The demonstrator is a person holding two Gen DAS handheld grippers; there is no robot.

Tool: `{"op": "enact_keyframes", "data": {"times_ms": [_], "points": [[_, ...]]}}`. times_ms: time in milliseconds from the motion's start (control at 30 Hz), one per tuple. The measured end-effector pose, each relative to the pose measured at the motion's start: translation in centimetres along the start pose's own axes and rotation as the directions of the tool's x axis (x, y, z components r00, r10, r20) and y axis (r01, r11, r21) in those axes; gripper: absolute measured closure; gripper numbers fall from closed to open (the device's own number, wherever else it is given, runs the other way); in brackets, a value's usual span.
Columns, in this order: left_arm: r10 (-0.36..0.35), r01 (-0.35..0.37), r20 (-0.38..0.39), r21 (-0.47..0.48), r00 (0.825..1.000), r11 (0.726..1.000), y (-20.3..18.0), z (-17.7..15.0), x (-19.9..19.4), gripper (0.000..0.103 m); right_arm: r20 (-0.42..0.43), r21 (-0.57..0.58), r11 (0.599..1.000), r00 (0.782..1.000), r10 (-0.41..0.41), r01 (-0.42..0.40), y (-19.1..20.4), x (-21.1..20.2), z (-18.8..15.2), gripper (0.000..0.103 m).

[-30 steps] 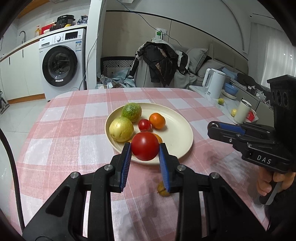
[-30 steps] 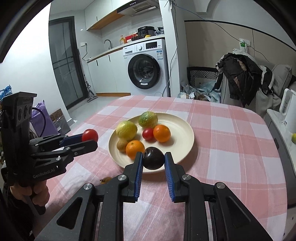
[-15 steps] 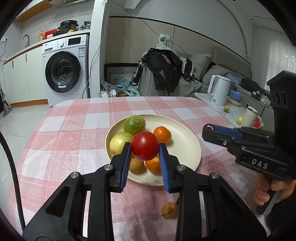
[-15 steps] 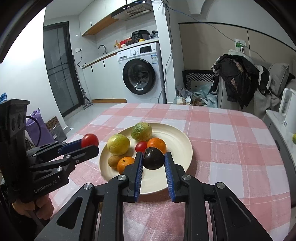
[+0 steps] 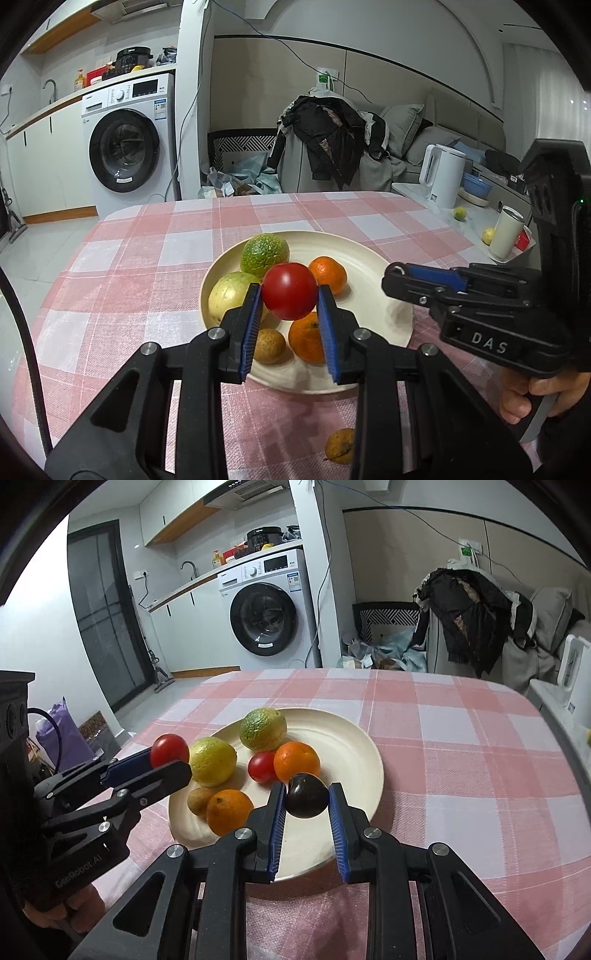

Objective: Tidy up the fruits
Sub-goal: 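Carry the tomato onto the plate with the left tool while the right tool carries the plum there, then open both tools and pull them back toward the last fruits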

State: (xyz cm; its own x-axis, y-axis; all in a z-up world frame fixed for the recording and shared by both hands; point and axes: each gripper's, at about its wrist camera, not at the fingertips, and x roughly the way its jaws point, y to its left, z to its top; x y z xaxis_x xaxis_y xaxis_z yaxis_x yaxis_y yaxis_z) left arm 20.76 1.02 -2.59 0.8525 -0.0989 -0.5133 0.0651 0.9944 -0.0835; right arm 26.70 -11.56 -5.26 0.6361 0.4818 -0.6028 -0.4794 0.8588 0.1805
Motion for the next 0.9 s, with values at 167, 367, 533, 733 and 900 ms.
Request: {"op": "enact_keyframes", "data": {"times_ms": [167,367,533,733,900], "points": [[-0.002,0.002,-0.012,0.008,1.000,1.000,-0.2,-0.1,0.6,0.076,-0.004,-0.003,1.000,1.000,-0.007,0.007,0.0,0.3,-0.1,0.079],[0.001,-0.001,-0.029,-0.002,1.000,1.000,0.0,-0.1,1.1,0.076,-0.028,-0.007,1.000,0.999,-0.022,0.022,0.1,1.0,-0.2,0.079],[-0.001,0.001,-0.013,0.002,1.000,1.000,0.1,-0.1,0.7,0.076,-0.032,-0.007,1.000,0.999,-0.025,0.025,0.0,1.0,-0.3,0.068],[-0.005,0.005,-0.011,-0.014,1.000,1.000,0.9,-0.3,-0.5,0.069,0.029,-0.065,0.994,0.996,-0.088,0.090,0.5,-1.1,-0.2,0.047],[0.017,-0.017,0.038,-0.003,0.999,1.000,1.2,-0.6,-4.3,0.025,0.054,-0.082,0.993,0.995,-0.085,0.089,0.3,-3.5,-0.8,0.011]]}}
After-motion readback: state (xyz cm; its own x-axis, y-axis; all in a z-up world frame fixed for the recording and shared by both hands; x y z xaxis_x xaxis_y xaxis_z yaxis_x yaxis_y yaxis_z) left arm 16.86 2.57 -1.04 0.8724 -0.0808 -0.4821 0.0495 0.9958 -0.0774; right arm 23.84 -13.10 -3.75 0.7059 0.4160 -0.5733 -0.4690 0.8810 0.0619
